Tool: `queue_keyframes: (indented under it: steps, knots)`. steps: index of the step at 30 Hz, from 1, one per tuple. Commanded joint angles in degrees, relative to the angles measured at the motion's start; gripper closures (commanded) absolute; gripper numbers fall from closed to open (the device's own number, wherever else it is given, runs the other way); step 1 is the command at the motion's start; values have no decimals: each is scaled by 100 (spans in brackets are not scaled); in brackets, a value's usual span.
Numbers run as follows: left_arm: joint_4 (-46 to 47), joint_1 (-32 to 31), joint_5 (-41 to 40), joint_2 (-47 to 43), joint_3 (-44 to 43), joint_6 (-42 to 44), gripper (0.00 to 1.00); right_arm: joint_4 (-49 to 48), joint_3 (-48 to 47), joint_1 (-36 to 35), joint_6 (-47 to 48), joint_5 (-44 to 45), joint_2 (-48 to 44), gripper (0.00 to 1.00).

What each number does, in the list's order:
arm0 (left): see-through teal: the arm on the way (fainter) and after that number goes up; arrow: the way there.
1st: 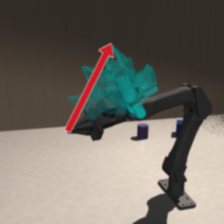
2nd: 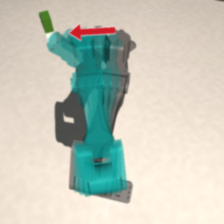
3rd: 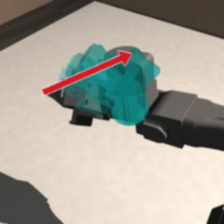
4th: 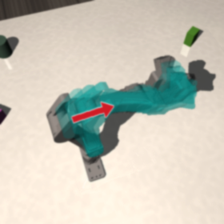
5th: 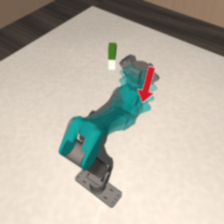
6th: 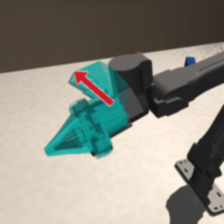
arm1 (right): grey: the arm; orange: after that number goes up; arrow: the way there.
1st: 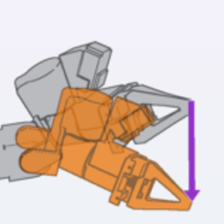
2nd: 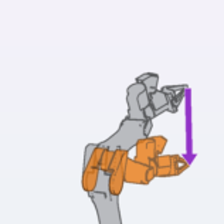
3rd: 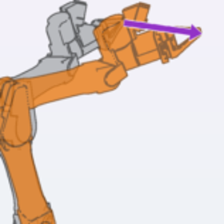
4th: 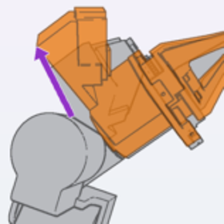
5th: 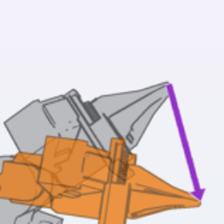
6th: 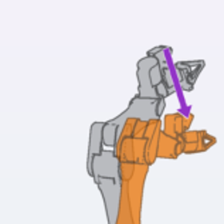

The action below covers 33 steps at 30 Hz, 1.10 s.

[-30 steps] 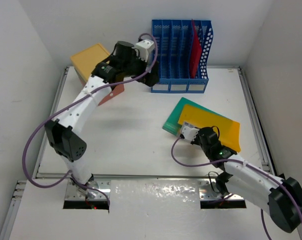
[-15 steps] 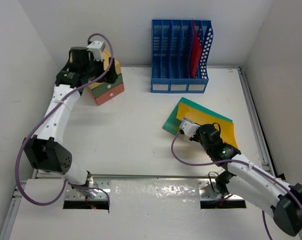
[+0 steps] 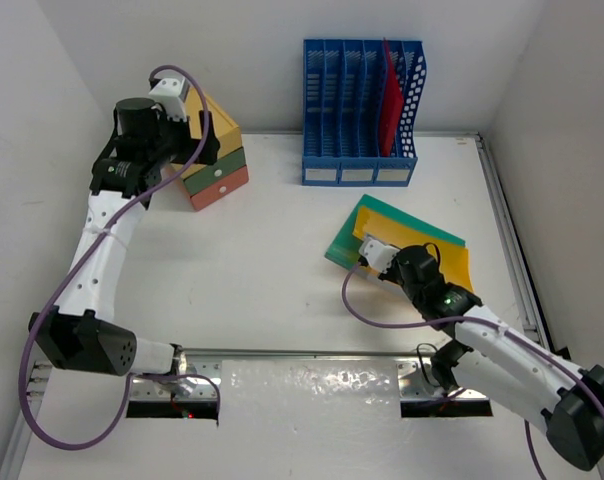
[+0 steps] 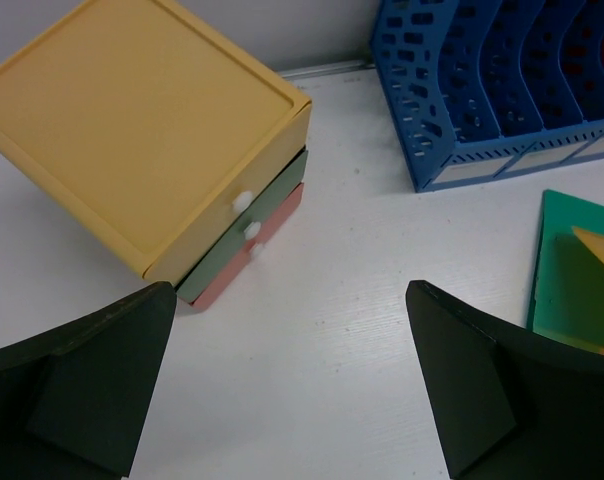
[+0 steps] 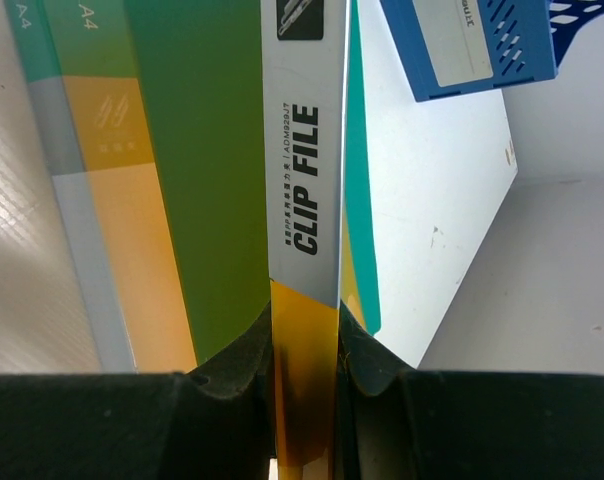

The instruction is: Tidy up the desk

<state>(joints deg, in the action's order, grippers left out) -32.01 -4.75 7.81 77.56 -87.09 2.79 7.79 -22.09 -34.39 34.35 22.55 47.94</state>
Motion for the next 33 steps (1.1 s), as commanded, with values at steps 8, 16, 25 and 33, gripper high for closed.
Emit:
queue_keyframes:
  steps: [8, 16, 25, 33]
  knots:
    - [274, 176, -333, -92, -80, 11, 0, 231, -621, -85, -183, -22, -329, 100]
    - [344, 255, -588, -92, -107, 55, 0, 372, -973, -94, -183, -505, -522, 100]
    - [450, 431, -702, -30, -133, 90, 0, 487, -1237, -103, -183, -725, -593, 100]
    - [371, 844, -553, 145, -335, 20, 0, 442, -1430, -112, -130, -1085, -637, 100]
